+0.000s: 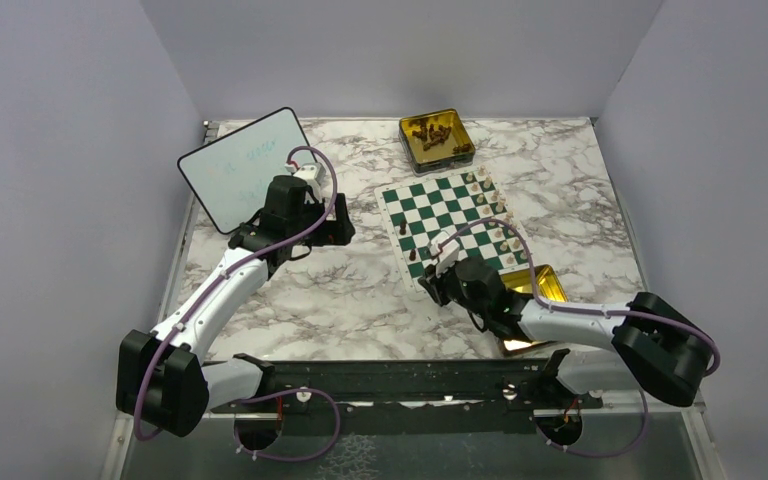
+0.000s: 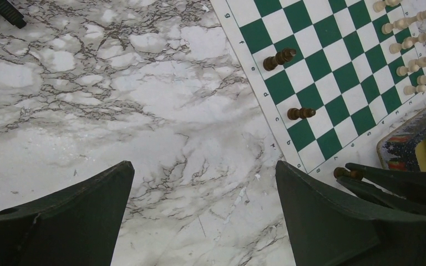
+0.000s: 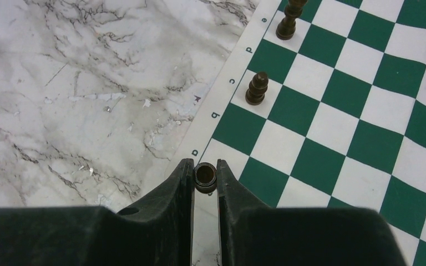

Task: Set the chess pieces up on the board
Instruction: Place the chess piece on the chessboard.

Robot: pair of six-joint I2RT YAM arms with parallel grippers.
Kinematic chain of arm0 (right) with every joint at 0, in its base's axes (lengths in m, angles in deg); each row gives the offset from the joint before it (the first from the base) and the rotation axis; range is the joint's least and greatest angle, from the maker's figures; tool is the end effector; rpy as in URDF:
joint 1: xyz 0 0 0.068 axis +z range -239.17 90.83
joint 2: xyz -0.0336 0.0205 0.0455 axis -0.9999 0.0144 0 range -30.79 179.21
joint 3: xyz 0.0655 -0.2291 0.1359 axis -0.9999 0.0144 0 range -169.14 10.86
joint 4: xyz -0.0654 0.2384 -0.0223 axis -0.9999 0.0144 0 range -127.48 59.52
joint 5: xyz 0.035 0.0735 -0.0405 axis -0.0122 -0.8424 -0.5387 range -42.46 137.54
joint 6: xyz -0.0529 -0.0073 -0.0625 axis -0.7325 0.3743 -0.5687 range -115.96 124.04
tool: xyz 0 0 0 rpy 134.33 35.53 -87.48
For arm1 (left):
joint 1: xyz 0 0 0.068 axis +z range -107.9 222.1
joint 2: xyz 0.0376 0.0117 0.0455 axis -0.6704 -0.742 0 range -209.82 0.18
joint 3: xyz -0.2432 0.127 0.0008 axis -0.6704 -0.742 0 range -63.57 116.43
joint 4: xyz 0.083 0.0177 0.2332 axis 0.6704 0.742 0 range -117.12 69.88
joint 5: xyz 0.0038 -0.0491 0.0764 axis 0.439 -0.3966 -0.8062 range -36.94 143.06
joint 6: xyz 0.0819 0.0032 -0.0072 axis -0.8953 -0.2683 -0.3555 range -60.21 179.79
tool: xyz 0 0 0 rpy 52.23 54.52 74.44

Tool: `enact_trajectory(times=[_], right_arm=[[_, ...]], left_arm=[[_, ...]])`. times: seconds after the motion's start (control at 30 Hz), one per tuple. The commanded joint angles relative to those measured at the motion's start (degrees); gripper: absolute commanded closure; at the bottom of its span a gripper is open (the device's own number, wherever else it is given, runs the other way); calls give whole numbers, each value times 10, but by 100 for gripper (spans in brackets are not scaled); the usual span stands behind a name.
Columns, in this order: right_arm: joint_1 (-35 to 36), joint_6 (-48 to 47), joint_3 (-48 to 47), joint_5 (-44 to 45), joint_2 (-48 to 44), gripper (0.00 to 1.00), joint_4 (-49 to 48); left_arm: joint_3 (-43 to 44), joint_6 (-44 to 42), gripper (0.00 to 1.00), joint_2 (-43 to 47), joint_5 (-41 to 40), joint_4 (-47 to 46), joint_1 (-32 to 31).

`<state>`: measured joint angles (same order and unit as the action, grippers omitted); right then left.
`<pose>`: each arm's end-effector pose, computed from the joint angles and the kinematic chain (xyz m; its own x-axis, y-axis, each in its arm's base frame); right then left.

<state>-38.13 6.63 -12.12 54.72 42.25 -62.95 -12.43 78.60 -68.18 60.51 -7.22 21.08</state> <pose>0.1758 0.2032 0.1688 -0.2930 -0.2910 -0.9108 -0.6876 0.7260 -0.0107 0.2542 -0.1076 0.2618 -0.6790 -0.0815 -0.7296 0.2463 0.9109 -0.3310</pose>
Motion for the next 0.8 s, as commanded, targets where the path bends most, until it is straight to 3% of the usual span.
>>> enact_trajectory(times=[0.0, 0.77], right_arm=[[2, 12, 11, 31, 24, 88, -82], [3, 21, 26, 50, 151, 88, -206]], left_arm=[[-3, -5, 1, 10, -18, 7, 0], [-6, -4, 1, 17, -7, 7, -1]])
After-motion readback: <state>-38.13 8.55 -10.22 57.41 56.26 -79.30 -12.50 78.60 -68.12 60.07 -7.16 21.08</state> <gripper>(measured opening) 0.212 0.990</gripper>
